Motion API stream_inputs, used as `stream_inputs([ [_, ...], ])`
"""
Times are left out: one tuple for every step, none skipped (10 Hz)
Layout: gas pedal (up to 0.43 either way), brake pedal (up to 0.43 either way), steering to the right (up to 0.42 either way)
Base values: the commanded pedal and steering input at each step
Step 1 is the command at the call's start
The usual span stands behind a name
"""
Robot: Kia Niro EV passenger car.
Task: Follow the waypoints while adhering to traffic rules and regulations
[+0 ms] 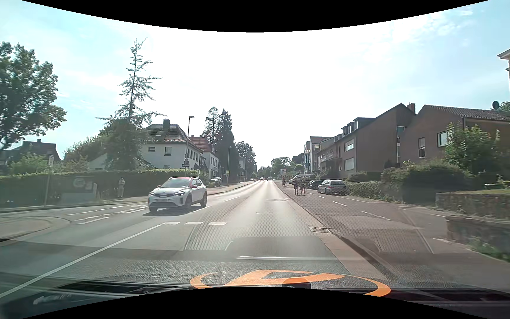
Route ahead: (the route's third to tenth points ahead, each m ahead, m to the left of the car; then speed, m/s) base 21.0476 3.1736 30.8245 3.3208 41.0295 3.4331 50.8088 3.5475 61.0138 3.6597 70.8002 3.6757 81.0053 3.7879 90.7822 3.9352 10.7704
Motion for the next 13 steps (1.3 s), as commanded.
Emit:
stream_inputs([
  [0.118,0.0,-0.005],
  [0.118,0.0,-0.005],
  [0.118,0.0,-0.005],
  [0.118,0.0,-0.004],
  [0.118,0.0,-0.004],
  [0.118,0.0,-0.004],
  [0.118,0.0,-0.001],
  [0.118,0.0,0.0],
  [0.118,0.0,-0.001],
  [0.118,0.0,0.0],
  [0.118,0.0,0.0],
  [0.118,0.0,0.0],
  [0.118,0.0,0.0],
])
